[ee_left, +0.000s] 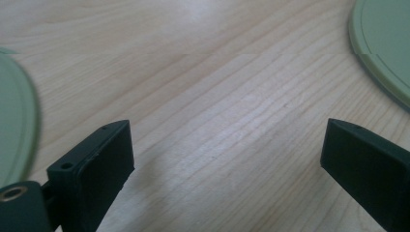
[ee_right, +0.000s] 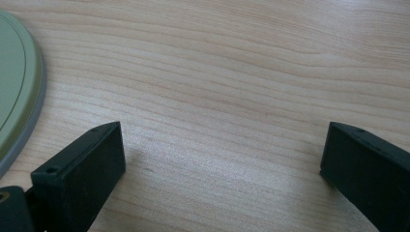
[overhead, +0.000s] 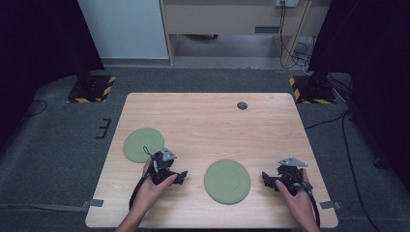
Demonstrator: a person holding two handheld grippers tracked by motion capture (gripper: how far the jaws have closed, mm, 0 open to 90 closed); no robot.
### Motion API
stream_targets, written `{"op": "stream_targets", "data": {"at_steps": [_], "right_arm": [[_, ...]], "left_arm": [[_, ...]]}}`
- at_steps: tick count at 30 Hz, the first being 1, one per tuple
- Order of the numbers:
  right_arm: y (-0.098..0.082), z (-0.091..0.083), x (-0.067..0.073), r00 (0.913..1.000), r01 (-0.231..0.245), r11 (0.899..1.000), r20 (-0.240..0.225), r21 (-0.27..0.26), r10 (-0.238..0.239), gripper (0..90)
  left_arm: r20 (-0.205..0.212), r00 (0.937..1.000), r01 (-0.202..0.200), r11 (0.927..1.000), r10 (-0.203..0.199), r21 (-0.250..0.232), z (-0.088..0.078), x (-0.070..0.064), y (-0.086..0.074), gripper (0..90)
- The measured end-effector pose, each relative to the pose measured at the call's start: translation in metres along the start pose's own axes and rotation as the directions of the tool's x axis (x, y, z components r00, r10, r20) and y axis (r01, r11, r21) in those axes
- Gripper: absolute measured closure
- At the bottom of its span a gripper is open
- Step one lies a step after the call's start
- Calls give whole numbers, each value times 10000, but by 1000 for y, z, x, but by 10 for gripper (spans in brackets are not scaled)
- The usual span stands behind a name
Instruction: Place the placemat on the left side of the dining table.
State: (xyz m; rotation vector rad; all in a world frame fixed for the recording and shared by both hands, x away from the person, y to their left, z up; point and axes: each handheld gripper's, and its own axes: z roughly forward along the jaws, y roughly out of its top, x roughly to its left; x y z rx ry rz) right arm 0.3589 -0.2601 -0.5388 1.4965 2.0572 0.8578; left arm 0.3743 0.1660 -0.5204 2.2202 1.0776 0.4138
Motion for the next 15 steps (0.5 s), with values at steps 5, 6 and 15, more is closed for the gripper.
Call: {"op": "stream_targets", "data": {"at_steps": [5,6,15], "right_arm": [[0,0,0,10000,-4,10000,3,2,4,22],[0,0,0,10000,-4,10000,3,2,4,22],[-1,-1,0,10000,13,10000,4,4,-13,23]], "left_arm": [[149,9996,-231,9997,231,7,9,-9,-3,38],[149,9996,-231,9997,231,7,9,-9,-3,32],[256,9996,-66,9985,80,-542,13,-10,-9,0]]}}
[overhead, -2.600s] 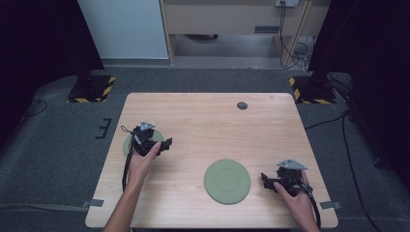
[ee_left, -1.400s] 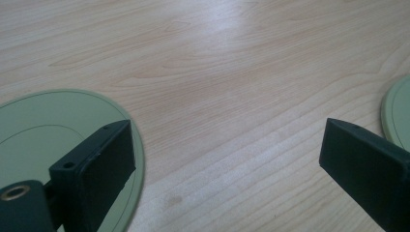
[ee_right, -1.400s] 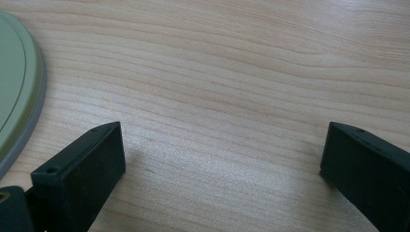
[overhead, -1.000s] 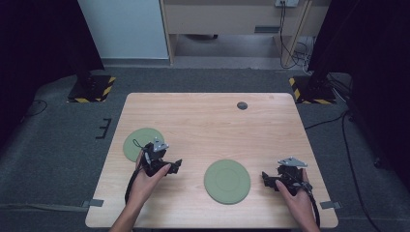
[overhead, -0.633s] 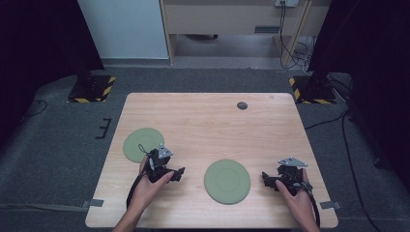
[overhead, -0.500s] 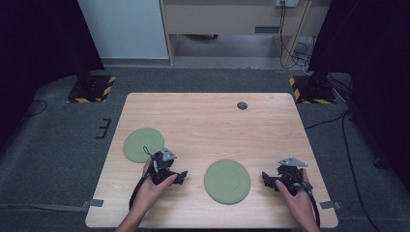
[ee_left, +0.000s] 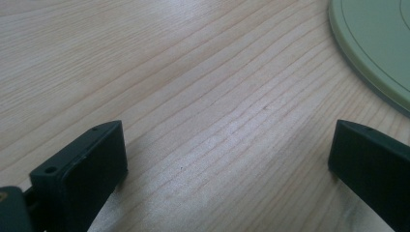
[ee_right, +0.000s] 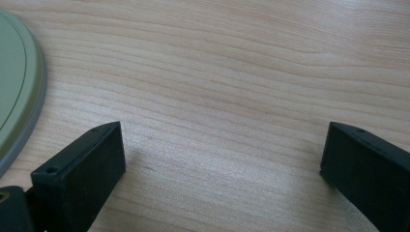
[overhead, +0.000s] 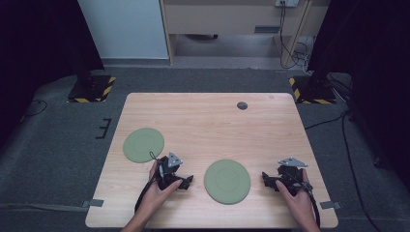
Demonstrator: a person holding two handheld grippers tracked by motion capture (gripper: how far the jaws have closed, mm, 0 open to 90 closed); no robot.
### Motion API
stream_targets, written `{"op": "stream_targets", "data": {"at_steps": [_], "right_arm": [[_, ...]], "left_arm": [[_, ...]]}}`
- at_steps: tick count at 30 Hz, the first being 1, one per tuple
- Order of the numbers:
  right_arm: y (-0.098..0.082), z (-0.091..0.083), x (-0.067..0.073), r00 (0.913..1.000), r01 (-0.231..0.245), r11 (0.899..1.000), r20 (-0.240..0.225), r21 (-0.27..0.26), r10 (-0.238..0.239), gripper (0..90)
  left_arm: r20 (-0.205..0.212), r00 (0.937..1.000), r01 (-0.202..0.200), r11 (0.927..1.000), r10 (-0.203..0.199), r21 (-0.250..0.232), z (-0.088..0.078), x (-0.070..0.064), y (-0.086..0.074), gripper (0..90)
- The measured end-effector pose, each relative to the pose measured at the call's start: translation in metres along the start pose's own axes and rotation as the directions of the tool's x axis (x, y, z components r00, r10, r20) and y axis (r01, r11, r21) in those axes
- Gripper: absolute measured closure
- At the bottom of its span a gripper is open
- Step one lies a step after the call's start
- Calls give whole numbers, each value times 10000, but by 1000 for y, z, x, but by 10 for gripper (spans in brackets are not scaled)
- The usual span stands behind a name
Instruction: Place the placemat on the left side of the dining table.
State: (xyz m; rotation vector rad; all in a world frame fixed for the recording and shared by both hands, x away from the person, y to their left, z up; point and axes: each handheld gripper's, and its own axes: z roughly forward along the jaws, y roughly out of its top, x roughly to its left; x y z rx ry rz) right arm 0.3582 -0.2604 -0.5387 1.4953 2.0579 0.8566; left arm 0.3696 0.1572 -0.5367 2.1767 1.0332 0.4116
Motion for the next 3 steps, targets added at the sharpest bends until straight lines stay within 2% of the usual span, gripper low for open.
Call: {"op": "stream_targets", "data": {"at_steps": [3], "right_arm": [[0,0,0,10000,-10,10000,11,-10,10,23]], "left_arm": [[-29,10000,4,10000,-4,0,0,0,0,0]]}}
